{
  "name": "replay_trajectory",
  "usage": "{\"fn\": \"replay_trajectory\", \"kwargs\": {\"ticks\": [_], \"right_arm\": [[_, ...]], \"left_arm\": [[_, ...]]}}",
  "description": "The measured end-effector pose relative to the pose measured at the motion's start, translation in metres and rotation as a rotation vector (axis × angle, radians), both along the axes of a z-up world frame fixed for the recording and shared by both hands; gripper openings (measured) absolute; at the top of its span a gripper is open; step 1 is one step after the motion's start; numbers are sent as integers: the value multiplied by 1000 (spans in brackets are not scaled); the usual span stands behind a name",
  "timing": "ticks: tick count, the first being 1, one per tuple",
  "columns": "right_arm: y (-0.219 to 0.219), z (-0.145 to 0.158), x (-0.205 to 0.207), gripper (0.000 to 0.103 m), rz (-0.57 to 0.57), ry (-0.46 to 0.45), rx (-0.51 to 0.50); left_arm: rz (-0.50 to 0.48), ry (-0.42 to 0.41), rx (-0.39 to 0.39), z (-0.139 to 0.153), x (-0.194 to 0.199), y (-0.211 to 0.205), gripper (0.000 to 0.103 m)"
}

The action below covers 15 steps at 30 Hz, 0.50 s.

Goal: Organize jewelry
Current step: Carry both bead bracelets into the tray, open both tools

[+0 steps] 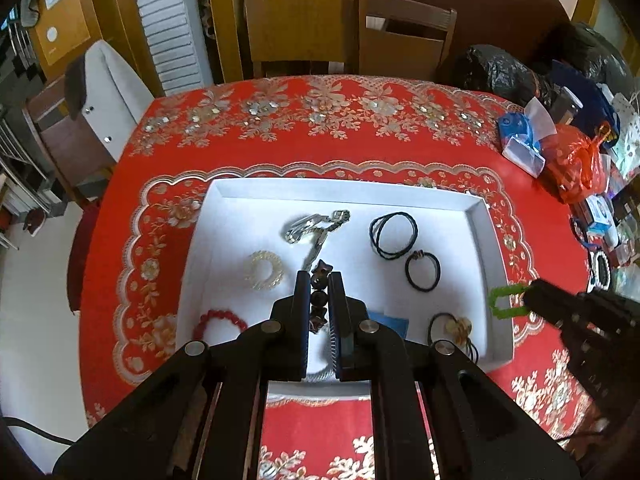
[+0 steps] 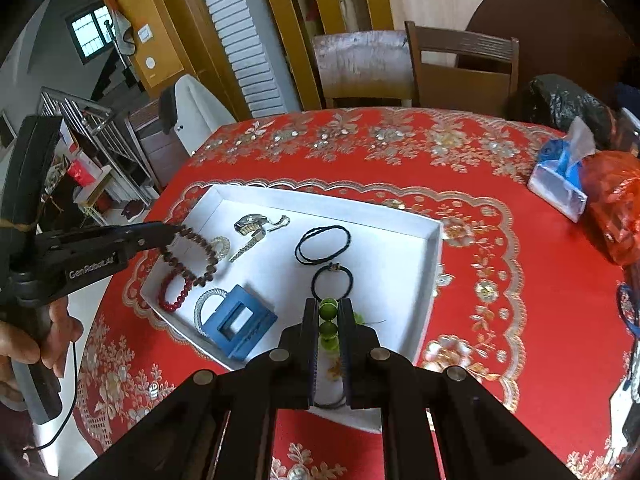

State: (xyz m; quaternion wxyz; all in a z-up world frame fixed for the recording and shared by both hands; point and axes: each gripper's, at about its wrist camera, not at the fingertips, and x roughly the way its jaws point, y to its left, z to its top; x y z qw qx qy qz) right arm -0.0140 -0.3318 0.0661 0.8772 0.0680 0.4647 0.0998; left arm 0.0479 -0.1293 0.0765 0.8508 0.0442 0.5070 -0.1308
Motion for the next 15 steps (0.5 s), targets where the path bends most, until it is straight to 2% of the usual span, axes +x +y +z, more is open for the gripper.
{"fn": "replay_trajectory", "kwargs": {"ticks": [7,15], "right_arm": [[16,-28,29,9,25,70,9],[-3,-68,62,9,-31,156,-55]], "left_arm": [[-15,69,-55,-20,22,-7,7],[47,133,4,-64,43,13,7]]}}
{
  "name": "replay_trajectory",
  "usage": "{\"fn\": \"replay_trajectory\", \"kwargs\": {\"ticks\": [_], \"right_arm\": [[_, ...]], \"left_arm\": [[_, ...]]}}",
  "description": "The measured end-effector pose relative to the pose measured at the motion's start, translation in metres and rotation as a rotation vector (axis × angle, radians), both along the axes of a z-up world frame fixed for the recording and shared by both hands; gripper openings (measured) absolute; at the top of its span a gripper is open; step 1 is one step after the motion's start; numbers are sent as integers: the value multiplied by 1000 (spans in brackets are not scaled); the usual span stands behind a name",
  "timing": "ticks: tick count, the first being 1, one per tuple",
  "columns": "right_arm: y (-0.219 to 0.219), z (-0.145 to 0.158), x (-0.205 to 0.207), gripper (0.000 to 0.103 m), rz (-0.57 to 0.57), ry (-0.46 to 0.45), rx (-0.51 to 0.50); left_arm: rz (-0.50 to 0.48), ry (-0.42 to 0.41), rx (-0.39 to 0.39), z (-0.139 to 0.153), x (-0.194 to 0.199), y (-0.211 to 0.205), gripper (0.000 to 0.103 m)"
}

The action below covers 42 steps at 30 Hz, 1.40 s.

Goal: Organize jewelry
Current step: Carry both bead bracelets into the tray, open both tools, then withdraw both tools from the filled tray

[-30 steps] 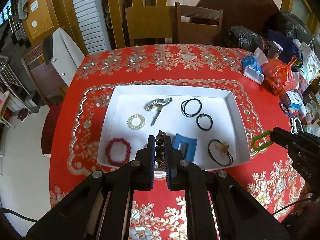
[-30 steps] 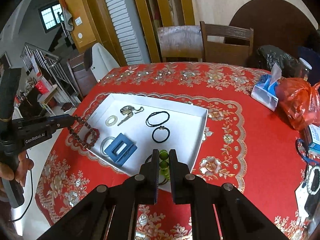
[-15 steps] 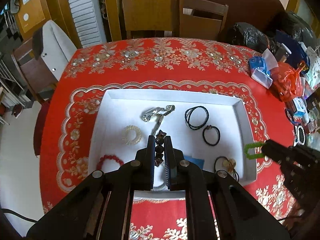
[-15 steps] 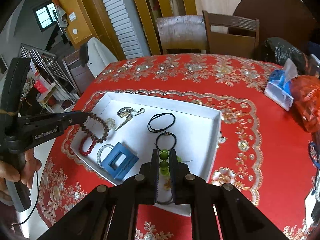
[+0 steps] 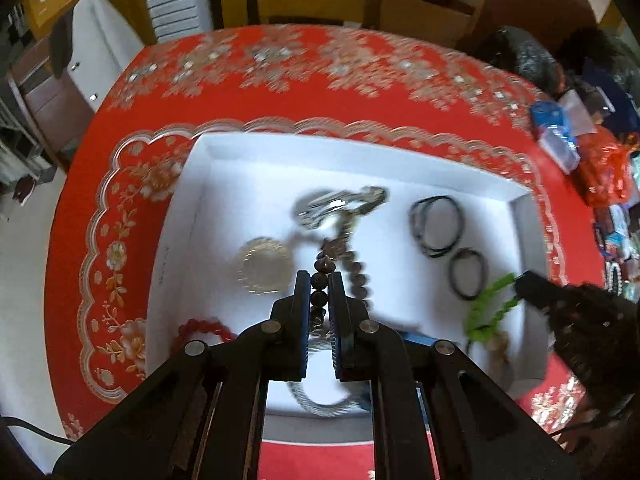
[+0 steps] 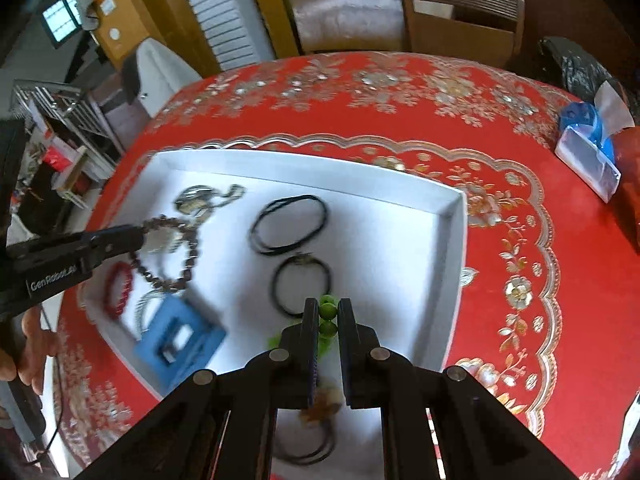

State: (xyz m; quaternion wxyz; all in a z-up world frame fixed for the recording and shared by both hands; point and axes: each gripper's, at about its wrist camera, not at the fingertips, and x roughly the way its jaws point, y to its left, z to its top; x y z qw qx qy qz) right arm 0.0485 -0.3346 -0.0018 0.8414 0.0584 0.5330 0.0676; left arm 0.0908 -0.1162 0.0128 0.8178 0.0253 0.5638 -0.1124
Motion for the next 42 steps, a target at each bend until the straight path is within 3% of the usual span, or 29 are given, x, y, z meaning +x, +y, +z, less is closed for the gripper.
{"fn": "replay_trajectory", "kwargs": {"ticks": [4,14,15,16,17,19,22,24,37,42], "right_arm": [[-6,-8,12,9,-14,8,-92],[-10,-20,30,9,-30,6,-162],[-9,-20,31,10,-31,4,-161],[-9,-20,30,20,-33,3,-149],[-8,-20,29,36,-36,2,-142],[-9,-18,26,43,-46,-10,-117],[-7,-12,20,43,-47,-25,-96],[-7,-8,17,43,-52,-33,-74],[-4,23,-25,45,-84,-95,-4],[2,34,-43,50,-82,-115,10]], "left_arm": [[10,17,0,-10,4,7,7],[17,4,30,-18,7,0,7],[17,0,34,-18,7,-1,7],[20,-4,40,-18,7,-1,7],[23,-9,44,-18,7,-1,7],[26,-20,48,-17,7,-2,8],[29,-29,73,-15,6,-3,18],[31,-32,63,-13,4,-3,33],[51,-81,90,13,-23,1,38],[61,-132,91,30,-43,2,38]]}}
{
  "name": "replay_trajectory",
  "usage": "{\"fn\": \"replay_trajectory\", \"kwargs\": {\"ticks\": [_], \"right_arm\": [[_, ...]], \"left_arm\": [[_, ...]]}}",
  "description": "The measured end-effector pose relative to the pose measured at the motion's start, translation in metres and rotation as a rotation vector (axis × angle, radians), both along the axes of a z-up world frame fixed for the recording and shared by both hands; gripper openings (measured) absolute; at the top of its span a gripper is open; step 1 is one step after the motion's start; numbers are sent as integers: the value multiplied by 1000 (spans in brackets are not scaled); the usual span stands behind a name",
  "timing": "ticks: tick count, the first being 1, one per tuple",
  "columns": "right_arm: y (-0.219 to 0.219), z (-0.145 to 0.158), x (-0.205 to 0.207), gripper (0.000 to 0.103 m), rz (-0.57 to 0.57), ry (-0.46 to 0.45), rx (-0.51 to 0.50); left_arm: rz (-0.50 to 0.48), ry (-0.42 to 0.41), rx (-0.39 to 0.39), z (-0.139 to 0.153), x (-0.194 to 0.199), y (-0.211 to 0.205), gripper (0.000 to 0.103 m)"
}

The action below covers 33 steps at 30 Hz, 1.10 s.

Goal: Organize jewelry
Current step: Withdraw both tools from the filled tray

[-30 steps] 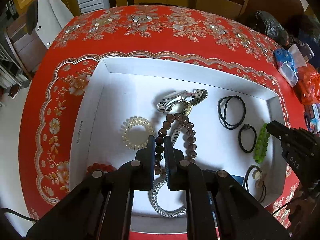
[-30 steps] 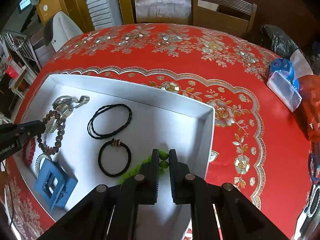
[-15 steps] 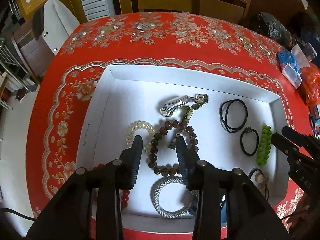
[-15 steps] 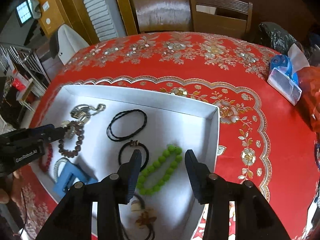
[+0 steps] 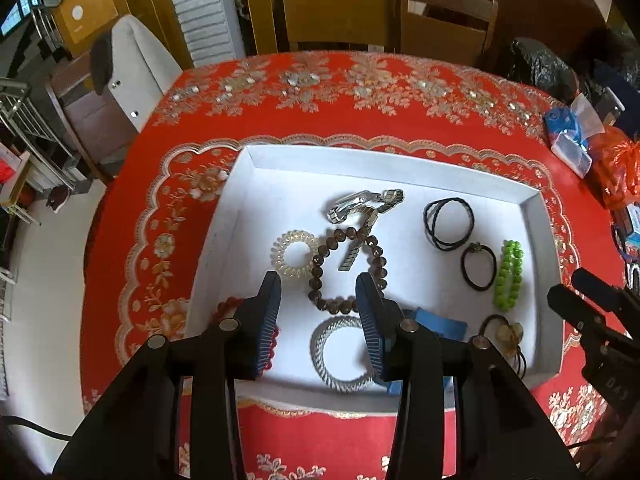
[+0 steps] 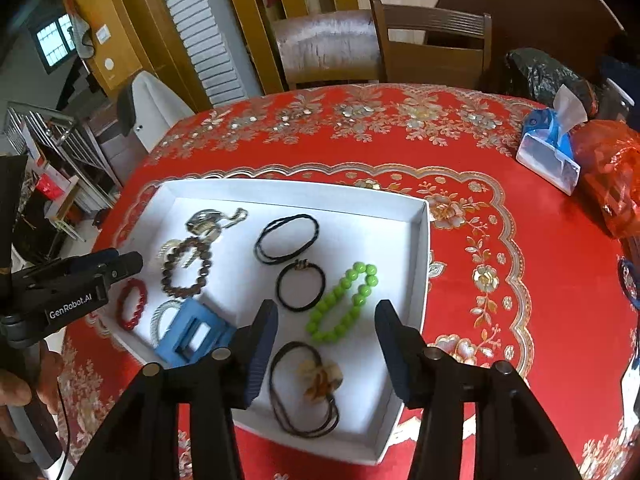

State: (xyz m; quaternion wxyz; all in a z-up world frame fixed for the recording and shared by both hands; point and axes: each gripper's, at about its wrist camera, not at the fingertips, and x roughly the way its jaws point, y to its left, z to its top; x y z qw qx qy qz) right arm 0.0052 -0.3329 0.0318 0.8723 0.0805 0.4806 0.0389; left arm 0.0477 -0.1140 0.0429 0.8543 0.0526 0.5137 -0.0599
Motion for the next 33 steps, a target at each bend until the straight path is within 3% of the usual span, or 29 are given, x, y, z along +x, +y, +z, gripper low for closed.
{"fn": "replay_trajectory", "kwargs": {"ticks": [7,11,27,33], "right_arm": [[11,16,-25,53,21,-33,2],[17,25,-41,64,30,-57,1],[36,50,-95,65,20,-100,-6],[48,57,-104,73,37,-119,-18]], "left_arm": [[20,-28,-10,14,-27,4,38],[31,-45,-11,21,-45,6,38],[93,-106,-36,49,-100,24,38],[102,-126,-40,57,-112,27,38]]}}
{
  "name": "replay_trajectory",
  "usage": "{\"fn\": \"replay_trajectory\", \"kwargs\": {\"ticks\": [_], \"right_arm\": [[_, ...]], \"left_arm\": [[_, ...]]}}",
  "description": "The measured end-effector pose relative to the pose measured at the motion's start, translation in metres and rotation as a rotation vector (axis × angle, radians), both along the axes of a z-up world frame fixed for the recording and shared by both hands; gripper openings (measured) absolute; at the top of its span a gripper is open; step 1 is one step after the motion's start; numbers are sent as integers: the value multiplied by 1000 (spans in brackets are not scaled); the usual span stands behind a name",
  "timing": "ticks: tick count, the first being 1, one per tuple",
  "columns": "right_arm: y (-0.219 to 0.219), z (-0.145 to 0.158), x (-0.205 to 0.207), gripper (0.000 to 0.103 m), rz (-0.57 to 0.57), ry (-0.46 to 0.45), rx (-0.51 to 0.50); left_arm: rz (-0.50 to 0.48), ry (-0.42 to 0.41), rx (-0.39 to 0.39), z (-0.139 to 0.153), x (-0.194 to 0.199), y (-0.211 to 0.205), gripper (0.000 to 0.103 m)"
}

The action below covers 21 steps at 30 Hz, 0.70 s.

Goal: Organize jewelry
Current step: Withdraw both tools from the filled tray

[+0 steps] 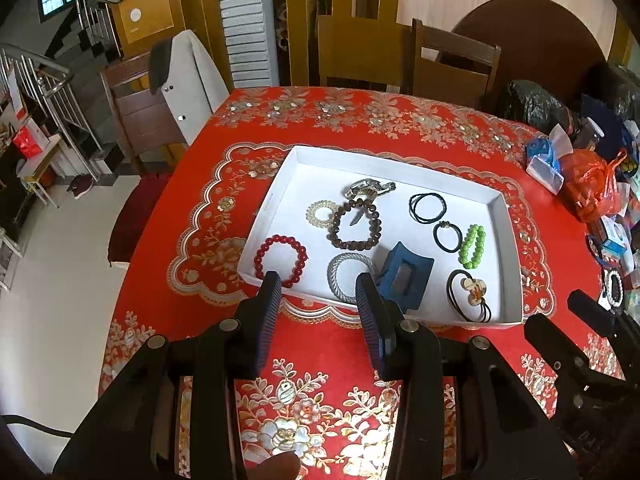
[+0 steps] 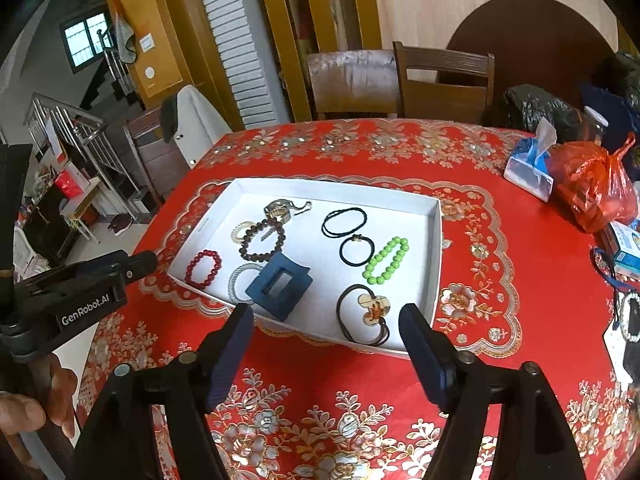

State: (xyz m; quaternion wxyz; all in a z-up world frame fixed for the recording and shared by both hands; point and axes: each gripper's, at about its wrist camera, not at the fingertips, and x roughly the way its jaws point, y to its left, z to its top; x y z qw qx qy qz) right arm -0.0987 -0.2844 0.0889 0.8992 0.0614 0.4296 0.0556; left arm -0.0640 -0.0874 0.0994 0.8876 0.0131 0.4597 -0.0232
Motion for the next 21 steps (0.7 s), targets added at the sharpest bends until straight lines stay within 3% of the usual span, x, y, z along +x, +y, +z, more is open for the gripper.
{"fn": "replay_trajectory", "kwargs": {"ticks": [21], "right_arm": [[-2,-4,-1,73,29,12,13]], "left_arm": [[9,-2,11,2,-10,-5,38]]}}
